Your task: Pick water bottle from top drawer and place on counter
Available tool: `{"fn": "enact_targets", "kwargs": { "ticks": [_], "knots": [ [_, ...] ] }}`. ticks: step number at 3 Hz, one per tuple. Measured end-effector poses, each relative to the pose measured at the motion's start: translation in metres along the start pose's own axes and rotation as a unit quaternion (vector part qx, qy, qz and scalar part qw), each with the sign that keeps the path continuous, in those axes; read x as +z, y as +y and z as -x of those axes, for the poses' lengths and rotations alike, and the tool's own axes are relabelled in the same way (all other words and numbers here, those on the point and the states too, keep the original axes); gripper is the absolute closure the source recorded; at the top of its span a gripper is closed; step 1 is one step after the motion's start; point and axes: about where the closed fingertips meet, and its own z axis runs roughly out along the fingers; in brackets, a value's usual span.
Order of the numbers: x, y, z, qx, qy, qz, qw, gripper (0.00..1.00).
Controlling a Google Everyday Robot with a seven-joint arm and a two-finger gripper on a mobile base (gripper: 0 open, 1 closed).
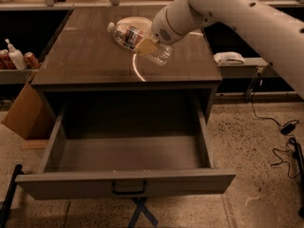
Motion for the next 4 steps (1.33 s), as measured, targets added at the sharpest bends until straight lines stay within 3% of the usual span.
{"fn": "enact_targets", "kwargs": {
  "ticks": [1, 2, 4],
  "knots": [
    [0.016, -0.006, -0.002, 0.010, 0.014, 0.012, 0.9998, 1.00],
    [0.030, -0.008, -0.005, 0.020, 0.030, 0.023, 0.9991, 0.84],
    [0.046, -0.012, -0.008, 0.030, 0.047, 0.034, 0.9979, 0.36]
  ]
}}
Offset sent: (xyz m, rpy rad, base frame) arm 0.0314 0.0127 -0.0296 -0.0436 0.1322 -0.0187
